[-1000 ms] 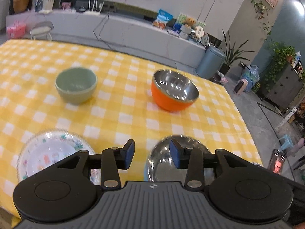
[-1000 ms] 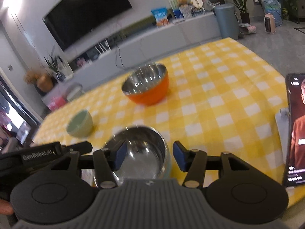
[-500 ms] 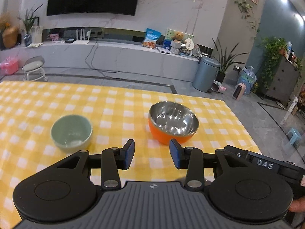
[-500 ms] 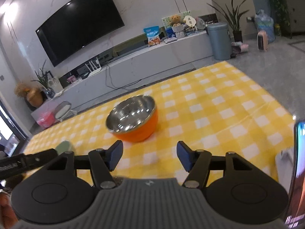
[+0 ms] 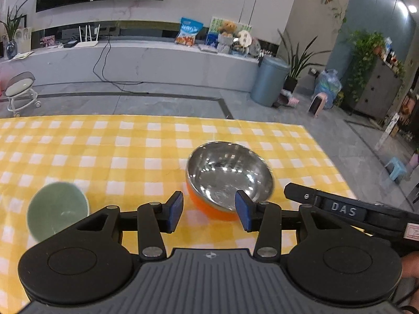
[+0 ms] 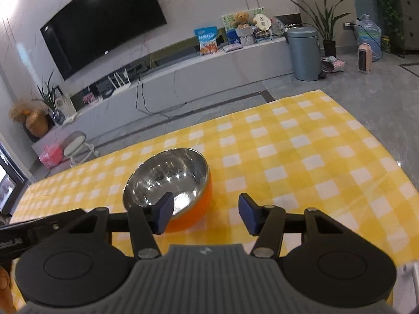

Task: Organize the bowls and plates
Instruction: 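Move both tools to the orange bowl and close them on its rim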

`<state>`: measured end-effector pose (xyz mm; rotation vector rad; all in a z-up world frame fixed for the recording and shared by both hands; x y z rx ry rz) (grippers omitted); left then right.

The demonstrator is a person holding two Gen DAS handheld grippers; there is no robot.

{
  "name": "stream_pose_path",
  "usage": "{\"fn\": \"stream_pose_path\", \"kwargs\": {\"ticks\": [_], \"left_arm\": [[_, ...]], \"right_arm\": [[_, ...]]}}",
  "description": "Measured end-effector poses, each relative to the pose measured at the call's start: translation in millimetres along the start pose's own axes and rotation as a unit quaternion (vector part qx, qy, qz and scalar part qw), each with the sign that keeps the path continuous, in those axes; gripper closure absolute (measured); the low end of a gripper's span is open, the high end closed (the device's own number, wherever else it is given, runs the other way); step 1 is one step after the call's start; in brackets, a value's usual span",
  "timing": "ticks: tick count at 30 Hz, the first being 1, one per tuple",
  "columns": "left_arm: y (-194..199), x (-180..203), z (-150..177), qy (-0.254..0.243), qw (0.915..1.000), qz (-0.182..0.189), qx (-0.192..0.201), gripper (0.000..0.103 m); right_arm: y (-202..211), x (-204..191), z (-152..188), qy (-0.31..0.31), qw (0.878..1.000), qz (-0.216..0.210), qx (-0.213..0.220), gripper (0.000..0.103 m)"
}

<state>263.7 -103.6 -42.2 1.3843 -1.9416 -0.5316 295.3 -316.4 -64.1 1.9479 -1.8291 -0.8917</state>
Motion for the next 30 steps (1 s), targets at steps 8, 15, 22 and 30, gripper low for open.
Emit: {"fn": "stream_pose_path", "kwargs": {"ticks": [8,15,22,30], "left_arm": [[-44.8,-12.7,-8.6,0.009,0.9995,-0.015,-0.027,0.048],[-63.3,-21.6,-10.1,0.010,0.9989,-0.029,-0.034,0.053],[-66.0,-25.5,-5.9,0.013,0.9984,-0.030,-0.045,0.070],[-60.0,-15.1,-3.4,-0.011,0.9984,-0.029,-0.047,0.091]], "right_arm": [[-35.2,9.7,3.0,-0.030,0.999,0.002,-0.035,0.055],[-39.3,4.6,7.5,-0.024,0.999,-0.008,-0.040,0.063],[-42.2,-7.6,18.7,-0.001,0.999,-0.016,-0.050,0.080],[-37.4,-8.6,20.4,-0.003,0.999,-0.011,-0.039,0.088]]}}
Point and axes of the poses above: each gripper's, at about its wrist camera, not at the fingertips, and y roughly against the way its jaws point, x to its right, z to its underside, the point moved 10 cm from there along -y, roughly the way its jaws point, and after that the axes turned 9 degrees about y, right-handed, at the moved point
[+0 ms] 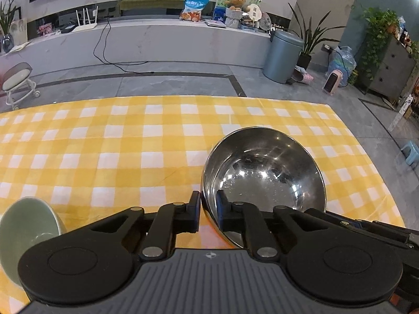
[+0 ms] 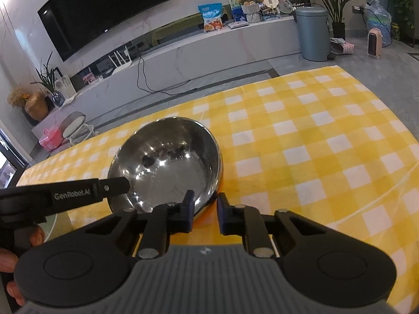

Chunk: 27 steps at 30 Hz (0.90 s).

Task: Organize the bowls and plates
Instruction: 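Move both tools to the orange bowl and close them on its rim, then carry the nested orange bowl with both tools toward the plate stack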

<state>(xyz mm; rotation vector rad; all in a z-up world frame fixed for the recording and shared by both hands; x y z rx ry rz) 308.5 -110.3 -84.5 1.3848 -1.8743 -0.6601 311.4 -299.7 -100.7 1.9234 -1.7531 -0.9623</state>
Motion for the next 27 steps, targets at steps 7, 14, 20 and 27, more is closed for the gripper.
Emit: {"fn": "stream_pose_path", "kwargs": {"ticks": [7,14,20,27], "left_arm": [[10.6,1.6,0.9,-0.004,0.9999,-0.011,0.003,0.093],[32.6,9.6,5.0,-0.002,0.9998,-0.017,0.002,0.093],[62.1,11.8,12.9,0.008,0.9997,-0.023,0.010,0.093],[93.2,9.2,24.7,0.030,0.9990,-0.029,0.019,0.093]], "right_arm": [[7.9,5.7,-0.7,-0.037,0.999,-0.021,-0.006,0.090],[34.5,0.1,0.6,-0.042,0.998,-0.037,0.008,0.091],[65.7,-4.9,7.4,-0.053,0.997,-0.060,0.008,0.093],[95.5,-21.2,12.1,-0.031,0.997,-0.064,0.010,0.095]]}}
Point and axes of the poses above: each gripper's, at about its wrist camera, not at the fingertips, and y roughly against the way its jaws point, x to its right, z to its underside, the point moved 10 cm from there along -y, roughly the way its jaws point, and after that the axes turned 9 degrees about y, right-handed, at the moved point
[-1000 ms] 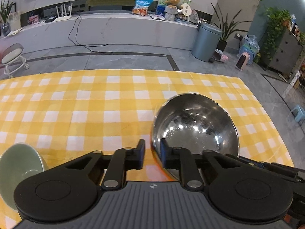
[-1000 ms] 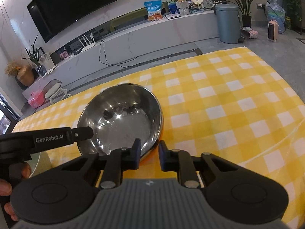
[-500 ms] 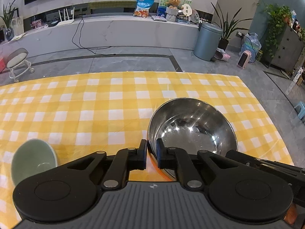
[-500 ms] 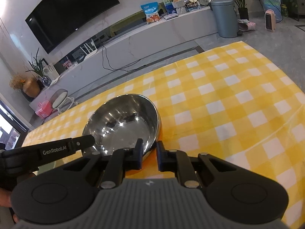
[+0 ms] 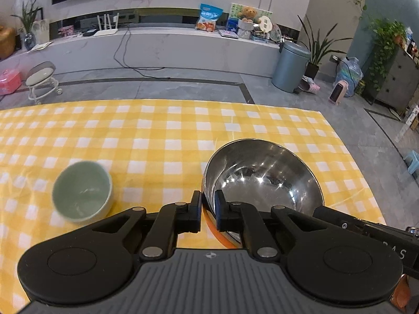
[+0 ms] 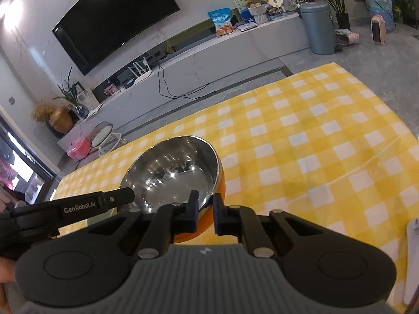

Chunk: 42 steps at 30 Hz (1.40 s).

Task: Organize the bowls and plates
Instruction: 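Carry the nested orange bowl with both tools toward the plate stack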

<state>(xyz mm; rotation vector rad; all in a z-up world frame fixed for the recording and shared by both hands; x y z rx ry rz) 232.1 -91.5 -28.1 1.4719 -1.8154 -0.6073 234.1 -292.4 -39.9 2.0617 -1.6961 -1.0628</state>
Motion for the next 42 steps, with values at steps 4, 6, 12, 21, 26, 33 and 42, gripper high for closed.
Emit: {"fn": "stream_pose_path", "kwargs": {"ticks": [4,6,12,21,26,33,42], "left_arm": [[16.0,-2.1,8.5,0.016,0.9999,0.003,0.000,0.093],[23.7,-4.1,13.5,0.021,0.9998,0.001,-0.001,0.093],[45.3,-7.7,22.7,0.046,0.9989,0.012,0.006,0.093],[77.6,-12.8,37.4,0.062,0.9974,0.036,0.013,0.092],[79.1,-15.4,57.3,0.075,0.9961,0.047,-0.003,0.092],[67.4,-17.4,80.5,0.094,0.9932,0.057,-0.039,0.091],[58.8,-19.5,92.9,0.090,0.9933,0.048,-0.053,0.090]], "right_arm": [[16.6,-5.1,8.9,-0.009,1.000,-0.013,-0.001,0.095],[25.1,-8.2,13.4,-0.012,1.000,-0.018,-0.001,0.096],[51.9,-20.1,19.6,-0.007,1.000,-0.010,0.018,0.097],[81.6,-31.8,33.1,-0.008,1.000,-0.004,0.028,0.097],[90.9,-26.9,52.8,-0.023,1.000,0.000,0.011,0.097],[97.8,-23.1,61.0,-0.015,1.000,0.022,0.001,0.097],[83.5,-13.4,79.8,-0.020,0.999,0.036,-0.028,0.097]]}}
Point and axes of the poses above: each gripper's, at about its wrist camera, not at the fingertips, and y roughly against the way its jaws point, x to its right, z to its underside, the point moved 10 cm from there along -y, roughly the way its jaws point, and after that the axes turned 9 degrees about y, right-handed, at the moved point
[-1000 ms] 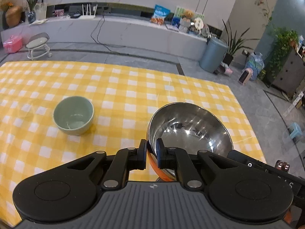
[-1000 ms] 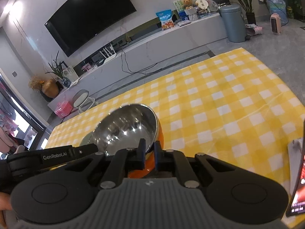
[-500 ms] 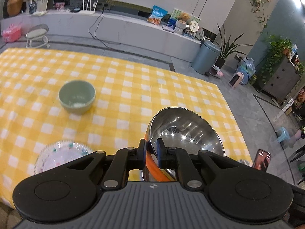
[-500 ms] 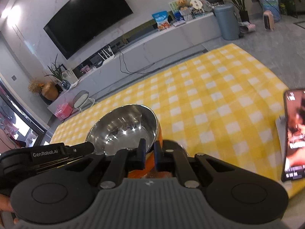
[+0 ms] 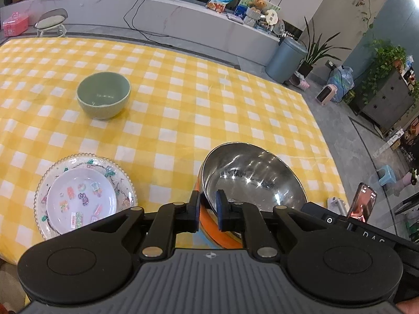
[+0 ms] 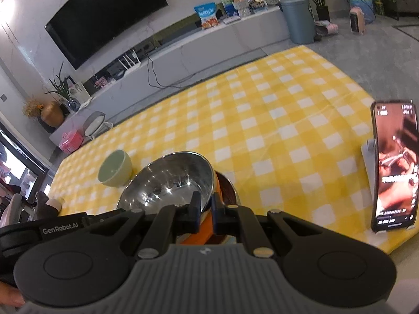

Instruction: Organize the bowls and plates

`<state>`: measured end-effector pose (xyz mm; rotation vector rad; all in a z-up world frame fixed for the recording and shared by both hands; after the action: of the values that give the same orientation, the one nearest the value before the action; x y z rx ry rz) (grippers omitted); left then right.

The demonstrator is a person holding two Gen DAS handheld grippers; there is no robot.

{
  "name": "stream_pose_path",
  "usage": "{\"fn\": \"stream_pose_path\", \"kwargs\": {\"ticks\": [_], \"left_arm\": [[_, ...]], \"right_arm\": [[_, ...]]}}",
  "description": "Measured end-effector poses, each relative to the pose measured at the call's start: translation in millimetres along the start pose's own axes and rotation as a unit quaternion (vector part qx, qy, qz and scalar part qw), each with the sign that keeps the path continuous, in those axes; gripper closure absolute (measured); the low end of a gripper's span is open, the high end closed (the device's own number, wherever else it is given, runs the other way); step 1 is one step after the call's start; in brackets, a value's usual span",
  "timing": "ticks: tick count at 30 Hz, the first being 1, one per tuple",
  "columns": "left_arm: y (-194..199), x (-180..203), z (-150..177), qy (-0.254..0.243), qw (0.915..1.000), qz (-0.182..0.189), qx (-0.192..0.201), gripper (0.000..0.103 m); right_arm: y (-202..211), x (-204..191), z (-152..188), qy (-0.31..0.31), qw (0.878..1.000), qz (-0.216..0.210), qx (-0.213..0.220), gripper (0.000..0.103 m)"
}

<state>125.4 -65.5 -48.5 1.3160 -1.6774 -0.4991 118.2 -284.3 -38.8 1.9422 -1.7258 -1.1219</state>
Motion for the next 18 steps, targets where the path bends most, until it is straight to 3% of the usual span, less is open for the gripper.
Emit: {"fn": "stream_pose_path", "kwargs": {"ticks": [18], "left_arm": [[-11.7,5.9,12.9,-0.028,0.9994,-0.007,-0.018,0.089]], "right_arm": [[-13.6,1.4,8.5,0.045,0.997,0.052,-0.021,0.097]]}}
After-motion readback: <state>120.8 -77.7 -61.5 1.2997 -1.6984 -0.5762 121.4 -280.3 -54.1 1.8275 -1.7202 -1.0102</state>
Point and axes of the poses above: each gripper's, at about its wrist camera, not at the fingertips, and y roughly against the way its jaws point, x to its right, z to its underside, the point moved 10 cm from there along -y, roughly the way its jaws point, and after that the axes turned 9 degrees about y, right-handed, at the moved point
